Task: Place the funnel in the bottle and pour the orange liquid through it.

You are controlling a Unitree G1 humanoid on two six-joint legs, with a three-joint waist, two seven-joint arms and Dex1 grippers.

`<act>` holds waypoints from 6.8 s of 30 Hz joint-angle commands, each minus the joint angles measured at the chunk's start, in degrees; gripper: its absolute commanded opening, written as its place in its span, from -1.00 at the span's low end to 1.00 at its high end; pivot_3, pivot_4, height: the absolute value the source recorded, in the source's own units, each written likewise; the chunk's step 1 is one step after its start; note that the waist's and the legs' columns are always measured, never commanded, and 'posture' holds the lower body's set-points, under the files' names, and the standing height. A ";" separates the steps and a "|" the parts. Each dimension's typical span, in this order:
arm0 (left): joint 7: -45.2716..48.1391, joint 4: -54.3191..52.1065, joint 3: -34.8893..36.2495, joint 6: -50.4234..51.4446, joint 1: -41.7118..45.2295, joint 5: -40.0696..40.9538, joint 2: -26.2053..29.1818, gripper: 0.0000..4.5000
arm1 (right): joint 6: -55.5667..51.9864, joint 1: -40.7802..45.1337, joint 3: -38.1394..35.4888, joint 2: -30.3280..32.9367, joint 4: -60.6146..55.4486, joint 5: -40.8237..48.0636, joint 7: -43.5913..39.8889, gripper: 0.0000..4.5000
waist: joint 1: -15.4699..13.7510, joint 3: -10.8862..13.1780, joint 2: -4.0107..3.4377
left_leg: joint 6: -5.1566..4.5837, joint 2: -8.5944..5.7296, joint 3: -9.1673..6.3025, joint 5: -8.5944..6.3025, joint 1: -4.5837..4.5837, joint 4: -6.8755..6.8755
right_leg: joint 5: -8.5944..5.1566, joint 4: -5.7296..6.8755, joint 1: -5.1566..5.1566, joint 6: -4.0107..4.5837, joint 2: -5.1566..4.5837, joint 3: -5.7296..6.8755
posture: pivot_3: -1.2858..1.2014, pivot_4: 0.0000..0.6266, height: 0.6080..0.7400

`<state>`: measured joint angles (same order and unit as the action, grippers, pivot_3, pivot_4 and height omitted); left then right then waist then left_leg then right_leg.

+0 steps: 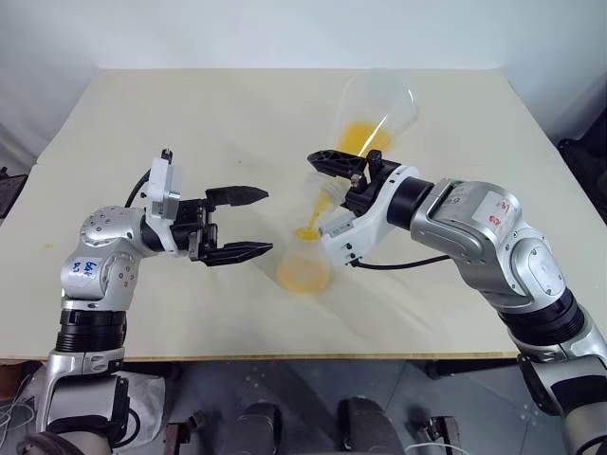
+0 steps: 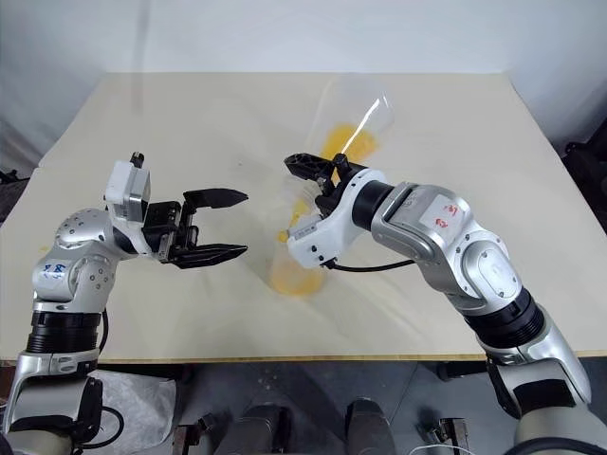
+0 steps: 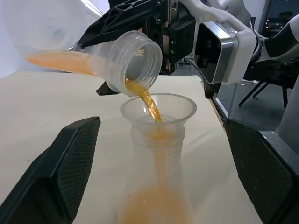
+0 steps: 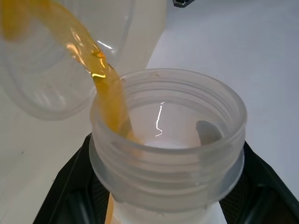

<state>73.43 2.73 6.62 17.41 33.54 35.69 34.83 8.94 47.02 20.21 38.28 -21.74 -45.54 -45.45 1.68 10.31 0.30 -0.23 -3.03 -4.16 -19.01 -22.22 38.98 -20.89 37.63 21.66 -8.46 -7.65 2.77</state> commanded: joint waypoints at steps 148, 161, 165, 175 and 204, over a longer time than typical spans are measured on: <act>0.07 -0.23 -0.59 -2.22 -0.32 -0.66 0.31 1.00 | 5.34 1.22 -2.66 -0.80 -0.85 -4.85 3.07 0.10 | 0.03 0.00 0.00 | 0.00 0.00 0.00 0.00 0.00 0.00 | 0.00 0.01 0.00 0.00 0.01 0.00 | 0.03 -0.52 1.00; 0.08 -0.11 -0.62 -2.20 -0.24 -0.66 0.28 1.00 | 6.51 1.35 -2.71 -0.66 -0.57 -5.62 3.80 0.10 | 0.03 0.00 0.00 | 0.00 0.00 0.00 0.00 0.00 0.00 | 0.00 0.02 0.00 0.00 0.01 0.00 | 0.03 -0.52 1.00; 0.06 -0.02 -0.64 -2.27 -0.20 -0.70 0.22 1.00 | 6.73 1.37 -2.83 -0.43 -0.48 -5.77 3.96 0.10 | 0.04 0.00 0.00 | 0.00 0.00 0.00 0.00 0.00 0.00 | 0.00 0.02 0.00 0.00 0.01 0.00 | 0.03 -0.52 1.00; 0.18 0.39 -0.68 -2.53 0.01 -0.84 0.07 1.00 | 6.99 1.14 -3.10 -0.15 -0.60 -5.47 3.96 0.10 | 0.03 0.00 0.00 | 0.00 0.00 0.00 0.00 0.00 0.00 | 0.00 0.02 0.00 0.00 0.01 0.00 | 0.03 -0.52 1.00; 0.54 1.24 -0.59 -3.15 0.68 -1.44 -0.24 1.00 | 8.36 0.85 -3.14 0.42 -0.46 -6.87 6.38 0.10 | 0.04 0.00 0.00 | 0.00 0.00 0.00 0.00 0.00 0.00 | 0.00 0.02 0.00 0.00 0.01 0.00 | 0.03 -0.52 1.00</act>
<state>73.55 4.95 5.64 15.33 33.10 34.21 34.59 17.62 47.74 19.70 38.77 -20.24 -52.09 -40.06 1.72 10.31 0.30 -0.22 -3.04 -4.16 -19.01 -22.22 38.98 -20.89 37.65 21.66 -8.46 -7.64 2.77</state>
